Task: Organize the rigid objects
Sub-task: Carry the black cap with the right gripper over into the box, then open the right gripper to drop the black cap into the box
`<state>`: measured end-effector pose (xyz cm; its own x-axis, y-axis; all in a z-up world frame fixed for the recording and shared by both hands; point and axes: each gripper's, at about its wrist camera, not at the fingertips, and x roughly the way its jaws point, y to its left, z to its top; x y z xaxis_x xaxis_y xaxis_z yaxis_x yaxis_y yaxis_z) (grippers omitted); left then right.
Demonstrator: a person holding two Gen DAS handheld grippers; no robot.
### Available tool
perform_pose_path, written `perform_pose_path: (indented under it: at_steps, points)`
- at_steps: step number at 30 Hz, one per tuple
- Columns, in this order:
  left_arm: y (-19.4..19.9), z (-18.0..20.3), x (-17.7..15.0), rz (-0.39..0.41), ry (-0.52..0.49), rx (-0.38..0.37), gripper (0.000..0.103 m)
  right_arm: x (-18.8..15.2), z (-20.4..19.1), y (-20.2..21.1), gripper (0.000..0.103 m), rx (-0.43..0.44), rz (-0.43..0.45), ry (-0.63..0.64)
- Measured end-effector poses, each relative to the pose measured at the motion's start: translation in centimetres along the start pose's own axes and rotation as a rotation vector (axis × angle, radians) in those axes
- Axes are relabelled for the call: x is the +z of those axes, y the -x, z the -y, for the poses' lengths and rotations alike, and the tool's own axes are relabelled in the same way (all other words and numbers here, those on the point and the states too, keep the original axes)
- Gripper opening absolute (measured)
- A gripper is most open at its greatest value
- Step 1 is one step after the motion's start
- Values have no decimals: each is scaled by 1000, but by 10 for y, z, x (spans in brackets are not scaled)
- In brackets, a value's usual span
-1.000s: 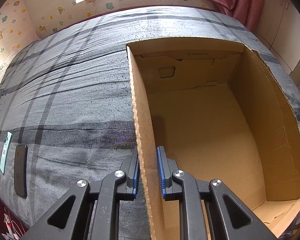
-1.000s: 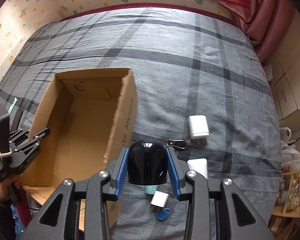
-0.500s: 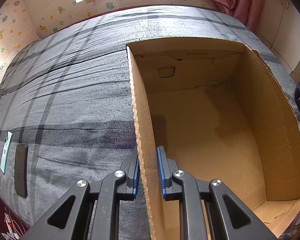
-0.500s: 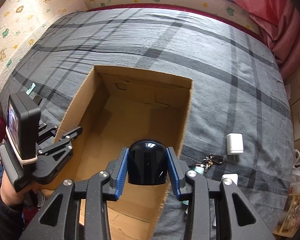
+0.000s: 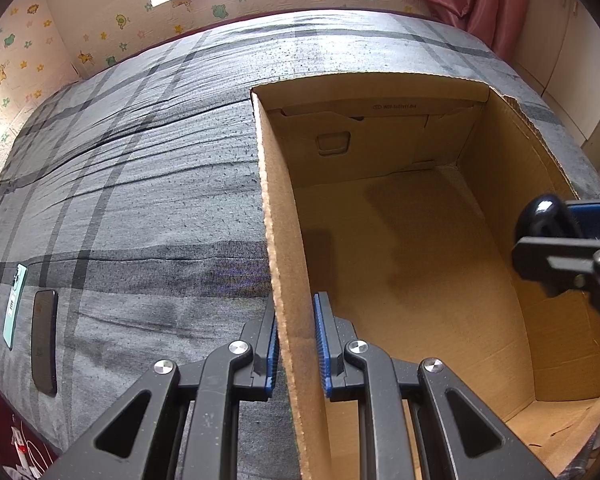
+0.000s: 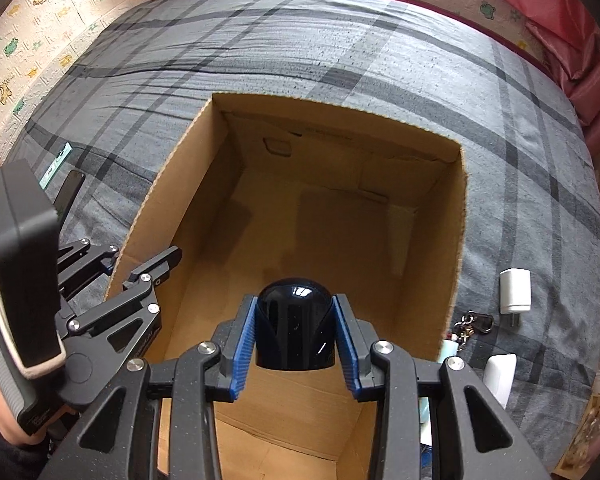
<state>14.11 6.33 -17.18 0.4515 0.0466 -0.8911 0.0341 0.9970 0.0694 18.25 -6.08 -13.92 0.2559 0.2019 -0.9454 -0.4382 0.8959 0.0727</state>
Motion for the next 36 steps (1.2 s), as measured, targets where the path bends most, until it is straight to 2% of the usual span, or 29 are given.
perform_pose_path:
  at_steps: [10, 18, 31, 32, 35, 36]
  points:
    - [0, 0, 0, 0, -1, 2, 18, 2, -18, -38, 40, 12, -83, 23]
    - [0, 1, 0, 1, 1, 3, 17, 1, -24, -67, 40, -20, -144, 25]
    - [-1, 1, 1, -1, -1, 8, 17, 3, -13, -77, 40, -32, -153, -10]
    - [-1, 1, 1, 0, -1, 8, 17, 3, -10, -77, 41, -31, -149, -14]
    - [-1, 1, 1, -1, 1, 7, 17, 3, -1, -70, 55, -38, -120, -22]
    - [-2, 2, 1, -2, -2, 10, 17, 4, 0, -67, 56, -41, -110, -23]
